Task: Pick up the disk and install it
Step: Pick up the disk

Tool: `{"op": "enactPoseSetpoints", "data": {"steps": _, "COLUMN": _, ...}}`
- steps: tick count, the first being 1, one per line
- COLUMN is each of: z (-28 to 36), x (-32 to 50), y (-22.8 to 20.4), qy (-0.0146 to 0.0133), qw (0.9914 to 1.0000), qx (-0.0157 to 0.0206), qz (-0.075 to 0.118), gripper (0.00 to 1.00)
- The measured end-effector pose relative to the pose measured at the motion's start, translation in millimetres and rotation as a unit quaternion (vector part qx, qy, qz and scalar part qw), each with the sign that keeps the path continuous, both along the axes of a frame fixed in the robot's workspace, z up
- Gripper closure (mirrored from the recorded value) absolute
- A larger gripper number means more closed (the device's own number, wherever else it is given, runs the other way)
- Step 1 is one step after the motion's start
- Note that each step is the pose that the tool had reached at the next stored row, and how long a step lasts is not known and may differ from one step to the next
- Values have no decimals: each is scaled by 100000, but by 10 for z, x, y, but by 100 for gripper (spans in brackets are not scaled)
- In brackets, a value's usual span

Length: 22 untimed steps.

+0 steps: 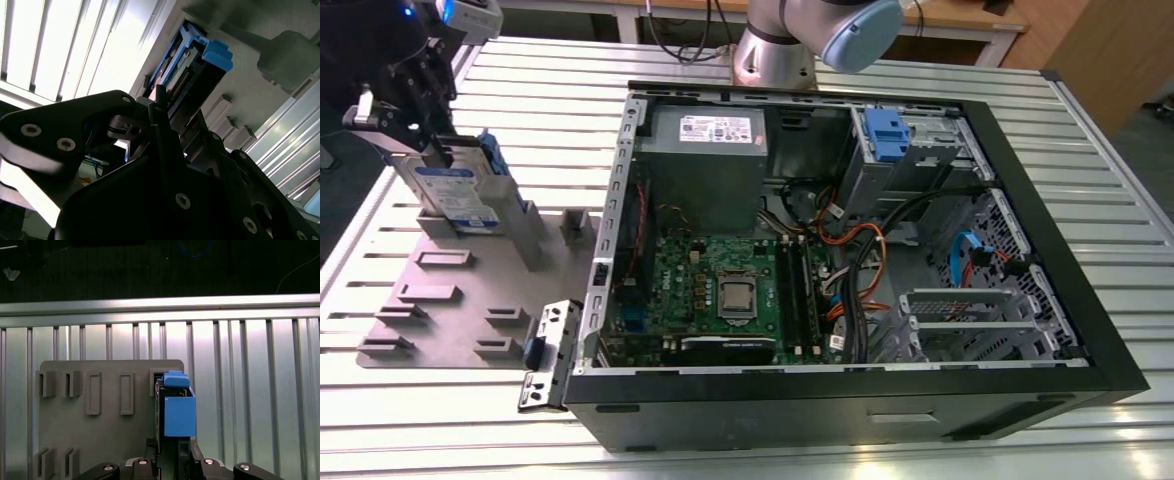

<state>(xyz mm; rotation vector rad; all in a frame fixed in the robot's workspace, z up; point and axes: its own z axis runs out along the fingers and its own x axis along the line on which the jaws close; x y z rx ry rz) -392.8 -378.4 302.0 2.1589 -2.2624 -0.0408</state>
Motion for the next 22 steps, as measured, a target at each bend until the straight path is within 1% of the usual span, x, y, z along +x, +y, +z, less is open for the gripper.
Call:
{"op": "enactPoseSetpoints", "data": {"steps": 15, "z": 12, "x": 0, "y": 0, "qy": 0, "qw": 100000, "qx": -64, "qz": -2, "gripper": 65}}
{"op": "enactPoseSetpoints", "data": {"steps": 20, "z": 37, "x": 0, "y": 0, "qy": 1, "qw": 100000, "qx": -63, "qz": -3, "gripper": 65}}
{"op": "enactPoseSetpoints", "data": {"steps": 22, "z": 77, "x": 0, "y": 0, "qy": 1, "qw": 100000, "qx": -62, "qz": -1, "gripper": 65}}
